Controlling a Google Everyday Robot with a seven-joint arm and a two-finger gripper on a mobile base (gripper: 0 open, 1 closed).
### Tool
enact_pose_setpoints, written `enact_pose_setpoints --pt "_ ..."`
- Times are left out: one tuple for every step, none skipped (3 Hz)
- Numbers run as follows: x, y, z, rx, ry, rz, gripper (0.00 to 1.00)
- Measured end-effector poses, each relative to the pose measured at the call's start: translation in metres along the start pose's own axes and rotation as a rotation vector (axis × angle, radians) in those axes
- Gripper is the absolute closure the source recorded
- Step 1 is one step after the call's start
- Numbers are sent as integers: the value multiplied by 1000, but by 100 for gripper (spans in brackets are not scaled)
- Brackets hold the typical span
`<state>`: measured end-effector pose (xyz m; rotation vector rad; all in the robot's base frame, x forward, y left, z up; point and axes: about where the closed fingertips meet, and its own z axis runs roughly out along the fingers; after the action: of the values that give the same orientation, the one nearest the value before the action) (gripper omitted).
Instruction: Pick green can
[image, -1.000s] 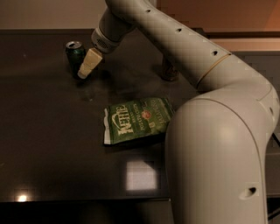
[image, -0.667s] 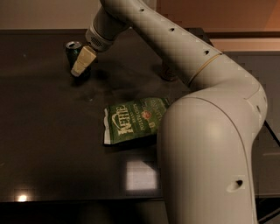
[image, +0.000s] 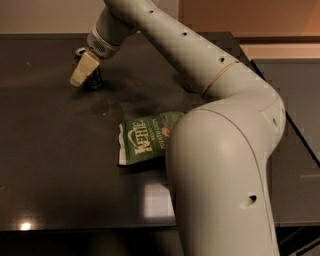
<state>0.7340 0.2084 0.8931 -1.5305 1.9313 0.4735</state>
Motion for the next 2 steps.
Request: enact_pose_setpoints --pt "-4 -3 3 -13 -14 12 16" --pt "-7 -14 -2 -3 -30 19 40"
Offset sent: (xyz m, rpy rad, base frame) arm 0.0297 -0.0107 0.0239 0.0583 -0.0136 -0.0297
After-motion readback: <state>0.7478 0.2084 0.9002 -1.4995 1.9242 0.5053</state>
